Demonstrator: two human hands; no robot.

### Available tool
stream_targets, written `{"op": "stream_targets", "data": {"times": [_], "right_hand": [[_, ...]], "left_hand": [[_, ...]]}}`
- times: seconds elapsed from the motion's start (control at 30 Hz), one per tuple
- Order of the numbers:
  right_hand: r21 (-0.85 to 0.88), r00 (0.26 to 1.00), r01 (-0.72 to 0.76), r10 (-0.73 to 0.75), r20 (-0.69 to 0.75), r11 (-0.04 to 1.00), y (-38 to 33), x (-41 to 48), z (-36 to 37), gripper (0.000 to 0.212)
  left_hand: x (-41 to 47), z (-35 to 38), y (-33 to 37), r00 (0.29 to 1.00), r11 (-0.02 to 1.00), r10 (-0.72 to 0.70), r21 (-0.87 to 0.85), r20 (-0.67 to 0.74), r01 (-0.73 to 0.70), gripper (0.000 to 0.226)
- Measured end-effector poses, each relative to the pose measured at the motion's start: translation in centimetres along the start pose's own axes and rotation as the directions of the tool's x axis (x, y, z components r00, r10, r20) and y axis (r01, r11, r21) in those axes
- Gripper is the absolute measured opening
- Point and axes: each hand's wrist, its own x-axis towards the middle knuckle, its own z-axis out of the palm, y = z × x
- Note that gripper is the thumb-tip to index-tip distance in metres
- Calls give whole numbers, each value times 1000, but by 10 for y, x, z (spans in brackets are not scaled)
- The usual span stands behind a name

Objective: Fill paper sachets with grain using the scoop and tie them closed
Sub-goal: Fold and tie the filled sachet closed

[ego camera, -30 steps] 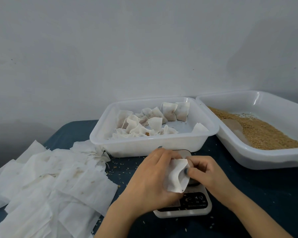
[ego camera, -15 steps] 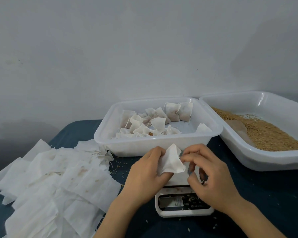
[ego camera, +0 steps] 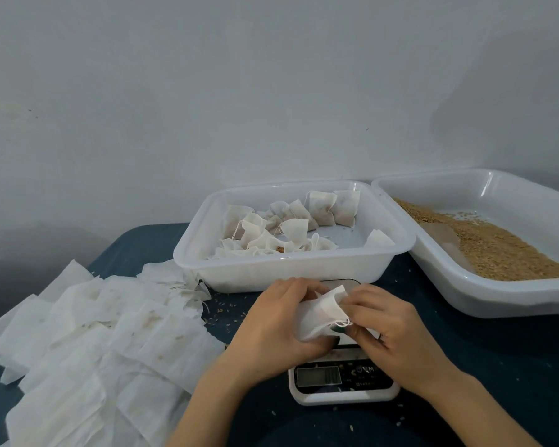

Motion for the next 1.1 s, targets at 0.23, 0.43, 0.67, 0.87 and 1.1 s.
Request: {"op": "stream_targets", "data": {"times": [0.23, 0.43, 0.67, 0.87, 1.1], "right_hand": [[-28, 1000, -6, 5, -20, 1000, -1, 0, -3, 37], [-16, 1000, -3, 2, -31, 1000, -6, 0, -2, 28], [-21, 998, -42, 43, 39, 999, -8, 1, 0, 28], [-49, 999, -37, 37, 5, 998, -9, 1, -3, 31], [-127, 999, -34, 33, -11, 991, -8, 1, -6, 38]], "left_hand": [[1, -1, -3, 999, 1000, -28, 2, 31, 27, 25], [2, 0, -5, 999, 999, -31, -16, 34, 32, 26], [3, 1, -5, 999, 998, 29, -61, 29, -27, 37], [1, 2, -6, 1000, 1000, 5, -7, -21, -5, 57], [0, -3, -4, 998, 998, -59, -8, -18, 59, 53]]}}
